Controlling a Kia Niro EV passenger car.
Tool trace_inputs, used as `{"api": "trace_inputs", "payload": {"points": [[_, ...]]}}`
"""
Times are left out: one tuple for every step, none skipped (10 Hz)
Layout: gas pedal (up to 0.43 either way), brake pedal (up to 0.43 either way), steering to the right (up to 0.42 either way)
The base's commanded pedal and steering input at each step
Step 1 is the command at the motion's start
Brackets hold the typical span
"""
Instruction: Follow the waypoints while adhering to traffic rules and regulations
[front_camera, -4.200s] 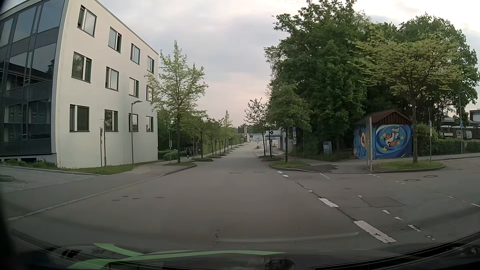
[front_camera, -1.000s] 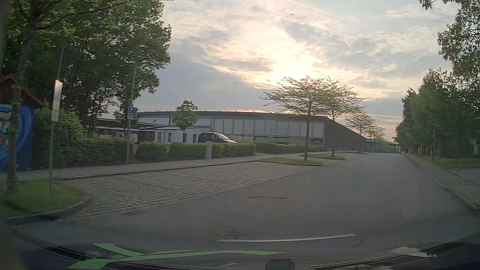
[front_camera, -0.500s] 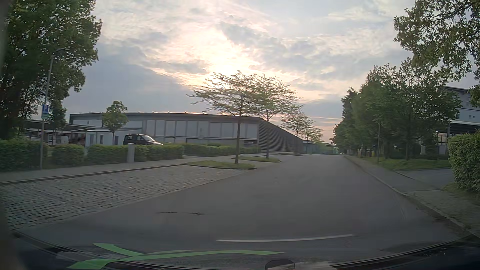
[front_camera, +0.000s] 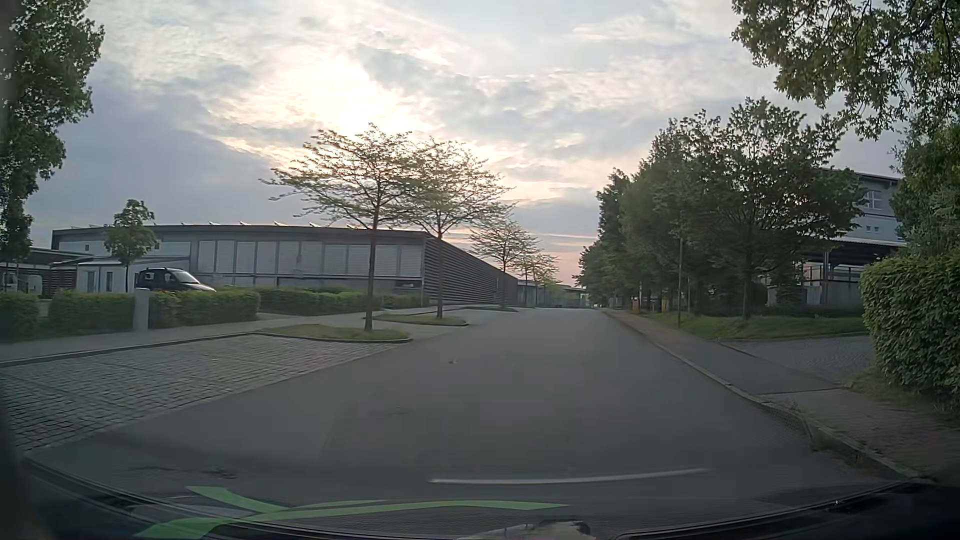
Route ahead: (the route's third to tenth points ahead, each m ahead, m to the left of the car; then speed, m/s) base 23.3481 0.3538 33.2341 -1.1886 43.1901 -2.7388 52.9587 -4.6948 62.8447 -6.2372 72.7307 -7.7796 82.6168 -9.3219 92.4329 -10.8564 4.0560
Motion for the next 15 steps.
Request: {"api": "trace_inputs", "payload": {"points": [[0.098, 0.000, 0.170], [0.098, 0.000, 0.158], [0.098, 0.000, 0.153], [0.098, 0.000, 0.149], [0.098, 0.000, 0.139], [0.118, 0.000, 0.124], [0.138, 0.000, 0.101], [0.157, 0.000, 0.072], [0.157, 0.000, 0.051], [0.157, 0.000, 0.029], [0.157, 0.000, 0.019], [0.157, 0.000, 0.014], [0.157, 0.000, 0.010], [0.157, 0.000, 0.006], [0.157, 0.000, 0.002]]}}
